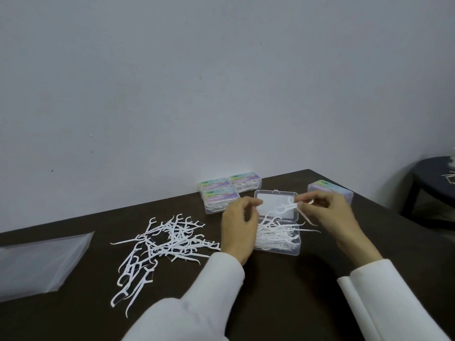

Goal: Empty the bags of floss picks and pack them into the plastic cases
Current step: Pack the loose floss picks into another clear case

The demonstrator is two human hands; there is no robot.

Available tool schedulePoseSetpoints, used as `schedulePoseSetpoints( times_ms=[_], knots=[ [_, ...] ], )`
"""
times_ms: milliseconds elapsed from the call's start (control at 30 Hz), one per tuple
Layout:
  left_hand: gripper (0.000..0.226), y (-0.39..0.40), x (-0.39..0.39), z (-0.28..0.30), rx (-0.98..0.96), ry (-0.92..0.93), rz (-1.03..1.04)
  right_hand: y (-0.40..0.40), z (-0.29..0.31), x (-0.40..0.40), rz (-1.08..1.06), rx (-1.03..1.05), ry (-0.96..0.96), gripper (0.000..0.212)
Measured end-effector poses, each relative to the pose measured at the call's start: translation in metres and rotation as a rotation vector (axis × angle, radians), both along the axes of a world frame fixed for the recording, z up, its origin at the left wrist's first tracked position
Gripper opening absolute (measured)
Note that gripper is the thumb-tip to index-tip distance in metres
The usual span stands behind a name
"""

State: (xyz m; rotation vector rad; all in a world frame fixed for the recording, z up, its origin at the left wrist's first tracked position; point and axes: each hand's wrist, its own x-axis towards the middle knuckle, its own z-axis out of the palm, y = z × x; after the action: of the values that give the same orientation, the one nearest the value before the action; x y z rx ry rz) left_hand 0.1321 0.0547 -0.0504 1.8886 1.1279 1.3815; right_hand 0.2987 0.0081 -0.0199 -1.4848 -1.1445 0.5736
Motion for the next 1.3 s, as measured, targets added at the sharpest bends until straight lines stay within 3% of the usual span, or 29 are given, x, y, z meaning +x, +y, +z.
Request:
schedulePoseSetpoints(
  times_ms=[167,333,533,600,767,1067,1300],
  knots=[
    [0.018,0.003,-0.009,-0.003,-0.086,0.042,-0.051,0.002,-0.004,-0.019,0.155,-0.005,-0.261,0.015],
    [0.029,0.001,-0.012,-0.008,-0.078,0.251,-0.140,0.002,-0.008,-0.024,0.206,0.003,-0.478,0.022],
    [0.036,0.000,-0.014,-0.009,-0.032,0.410,-0.136,0.001,-0.011,-0.010,-0.047,0.004,-0.604,0.015],
    [0.036,-0.001,-0.013,-0.009,-0.008,0.481,-0.088,-0.001,-0.010,-0.003,-0.090,-0.025,-0.557,0.013],
    [0.038,-0.002,-0.010,-0.009,0.073,0.551,-0.052,-0.002,-0.014,0.004,0.091,-0.284,-0.414,0.016],
    [0.040,0.007,-0.007,-0.021,0.022,0.485,-0.103,-0.008,-0.008,0.006,0.123,-0.211,-0.356,0.008],
    [0.042,0.003,-0.006,-0.017,0.001,0.405,-0.118,-0.011,-0.003,0.008,0.015,-0.072,-0.269,0.007]
  ],
)
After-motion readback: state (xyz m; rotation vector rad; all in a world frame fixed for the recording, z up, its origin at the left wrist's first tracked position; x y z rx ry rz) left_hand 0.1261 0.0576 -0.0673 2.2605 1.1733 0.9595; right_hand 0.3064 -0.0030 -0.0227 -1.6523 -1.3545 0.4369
